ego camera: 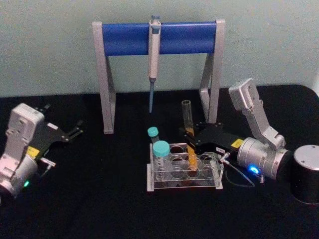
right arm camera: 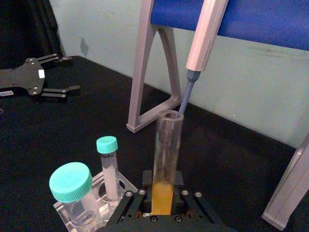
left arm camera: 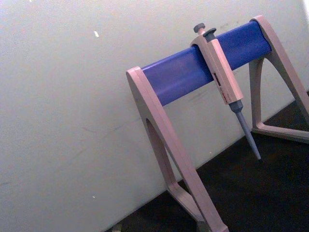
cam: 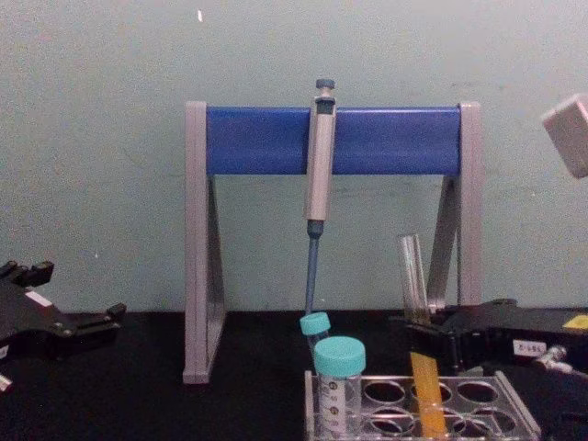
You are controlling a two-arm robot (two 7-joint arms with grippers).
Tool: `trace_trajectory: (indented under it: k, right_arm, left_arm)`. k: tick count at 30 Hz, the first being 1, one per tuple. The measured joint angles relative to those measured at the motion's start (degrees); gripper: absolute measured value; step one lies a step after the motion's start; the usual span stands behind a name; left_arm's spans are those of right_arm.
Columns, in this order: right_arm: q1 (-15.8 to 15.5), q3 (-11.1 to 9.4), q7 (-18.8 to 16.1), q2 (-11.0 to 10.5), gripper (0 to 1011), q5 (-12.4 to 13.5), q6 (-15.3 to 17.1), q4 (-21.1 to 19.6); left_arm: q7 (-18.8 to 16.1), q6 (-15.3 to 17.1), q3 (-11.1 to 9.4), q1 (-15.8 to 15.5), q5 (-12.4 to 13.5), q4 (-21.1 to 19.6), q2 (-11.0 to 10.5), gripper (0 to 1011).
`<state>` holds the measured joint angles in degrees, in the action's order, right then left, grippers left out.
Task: Pick up the test tube from the test tube rack, shake it, then place it back into the test tube rack.
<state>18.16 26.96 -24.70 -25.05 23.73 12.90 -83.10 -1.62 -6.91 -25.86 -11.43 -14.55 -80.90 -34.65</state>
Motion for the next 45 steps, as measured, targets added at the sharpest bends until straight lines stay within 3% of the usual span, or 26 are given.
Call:
trace_trajectory:
  k: [3,15,25,38,45]
  right_arm:
    - [0.0,0.0,0.0,0.0,230,0.0,0.0,0.0]
    - [-0.3,-0.2,-0.1,0.1,230,0.0,-0.8,0.0]
    - [-2.3,-1.3,-0.5,0.4,232,0.2,-5.0,-0.6]
    - [-5.5,-4.1,-1.0,0.4,230,0.0,-13.1,-1.8]
    - [-6.0,-5.6,-2.2,0.3,230,1.4,-15.0,-3.8]
  left_arm:
    - [0.0,0.0,0.0,0.0,0.0,0.0,0.0,1001]
    - [0.0,0.0,0.0,0.0,0.0,0.0,0.0,1002]
    - [0.0,0.0,0.0,0.0,0.0,0.0,0.0,1001]
    - [0.0,0.0,0.0,0.0,0.0,0.0,0.0,1001]
    - [0.0,0.0,0.0,0.0,0.0,0.0,0.0,1001]
